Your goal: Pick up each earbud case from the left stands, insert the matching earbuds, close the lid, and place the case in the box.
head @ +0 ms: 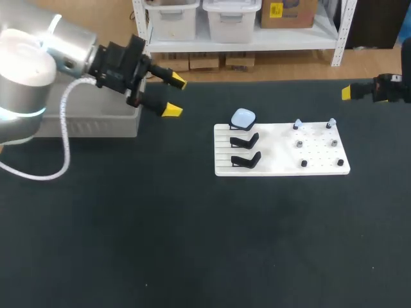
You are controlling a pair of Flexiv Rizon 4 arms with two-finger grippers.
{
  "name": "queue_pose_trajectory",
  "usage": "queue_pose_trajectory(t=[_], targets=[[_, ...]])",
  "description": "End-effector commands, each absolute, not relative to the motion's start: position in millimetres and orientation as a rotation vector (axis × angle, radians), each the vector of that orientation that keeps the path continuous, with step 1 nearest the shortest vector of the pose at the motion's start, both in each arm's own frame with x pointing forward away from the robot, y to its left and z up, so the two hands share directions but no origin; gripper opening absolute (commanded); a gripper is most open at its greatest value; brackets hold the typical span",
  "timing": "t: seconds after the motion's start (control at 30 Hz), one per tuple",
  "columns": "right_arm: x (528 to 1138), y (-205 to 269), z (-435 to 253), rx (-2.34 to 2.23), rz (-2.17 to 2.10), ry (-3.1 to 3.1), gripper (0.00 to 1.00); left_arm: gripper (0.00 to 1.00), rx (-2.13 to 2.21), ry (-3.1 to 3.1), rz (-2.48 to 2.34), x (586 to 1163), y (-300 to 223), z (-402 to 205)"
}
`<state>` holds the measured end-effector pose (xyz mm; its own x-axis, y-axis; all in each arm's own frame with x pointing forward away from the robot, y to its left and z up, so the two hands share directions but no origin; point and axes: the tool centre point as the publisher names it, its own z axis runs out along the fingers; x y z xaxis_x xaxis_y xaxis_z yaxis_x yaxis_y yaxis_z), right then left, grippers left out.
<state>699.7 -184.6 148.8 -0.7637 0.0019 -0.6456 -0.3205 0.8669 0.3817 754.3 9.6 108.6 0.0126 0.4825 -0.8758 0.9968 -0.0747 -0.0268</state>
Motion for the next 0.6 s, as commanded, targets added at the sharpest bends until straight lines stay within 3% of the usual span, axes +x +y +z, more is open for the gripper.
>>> queue_pose_trajectory(t=[0.03, 0.6], targets=[[699, -185, 149, -0.229, 0.632, 2.371, 1.00, 1.00, 1.675, 1.516, -1.052, 773, -7, 96], [699, -185, 149, -0.229, 0.632, 2.371, 1.00, 1.00, 1.678, 1.573, -1.099, 769, -40, 64]])
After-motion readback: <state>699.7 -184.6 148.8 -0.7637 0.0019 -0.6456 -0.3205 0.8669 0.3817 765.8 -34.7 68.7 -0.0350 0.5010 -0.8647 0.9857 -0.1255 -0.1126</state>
